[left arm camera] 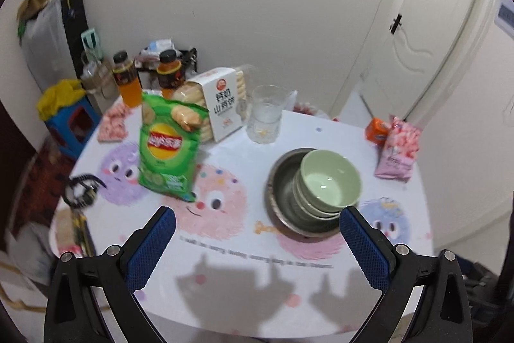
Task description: Organize plates and bowls
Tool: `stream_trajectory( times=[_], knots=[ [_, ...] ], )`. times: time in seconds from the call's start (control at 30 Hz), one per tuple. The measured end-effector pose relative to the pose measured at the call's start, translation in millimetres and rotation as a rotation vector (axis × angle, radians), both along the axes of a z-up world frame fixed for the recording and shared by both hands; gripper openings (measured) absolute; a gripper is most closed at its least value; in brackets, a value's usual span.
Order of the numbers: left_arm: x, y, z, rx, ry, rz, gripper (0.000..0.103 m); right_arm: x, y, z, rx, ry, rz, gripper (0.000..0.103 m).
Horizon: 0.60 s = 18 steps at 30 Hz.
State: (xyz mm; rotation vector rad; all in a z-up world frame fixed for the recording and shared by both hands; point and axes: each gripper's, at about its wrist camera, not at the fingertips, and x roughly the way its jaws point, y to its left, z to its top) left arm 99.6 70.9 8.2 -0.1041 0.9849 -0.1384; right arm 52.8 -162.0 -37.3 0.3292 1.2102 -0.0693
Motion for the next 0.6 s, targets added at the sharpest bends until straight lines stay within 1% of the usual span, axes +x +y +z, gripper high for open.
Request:
stream_trajectory(
  times=[0.07,0.1,0.17,0.3,0.43,0.6],
  knots=[
    [-2,-2,0,0.008,0.000,0.001,0.103,-2,1,1,-0.004,-0.001,0.012,0.103],
    [-3,-6,-1,0.037,0.007,0.002,0.103,-2,0,-1,0.001,0.008,0.017,0.103],
    [-5,-10,-2,0.070,0.020,0.002,0.103,-3,-2,-4,0.016,0.024,0.022,0.103],
    [-9,-20,-5,0.111,0.033,-0.029,0.103,-2,-3,-3,0.018,0.029,0.038,0.103],
    [-9,-25,-9,0.128,0.063,-0.046,0.103,-1,-2,0,0.032,0.033,0.047,0.103],
    [-8,-25,-15,0.140,0.094,-0.044,0.103,-1,-1,-1,0.029,0.037,0.047,0.103]
  ],
)
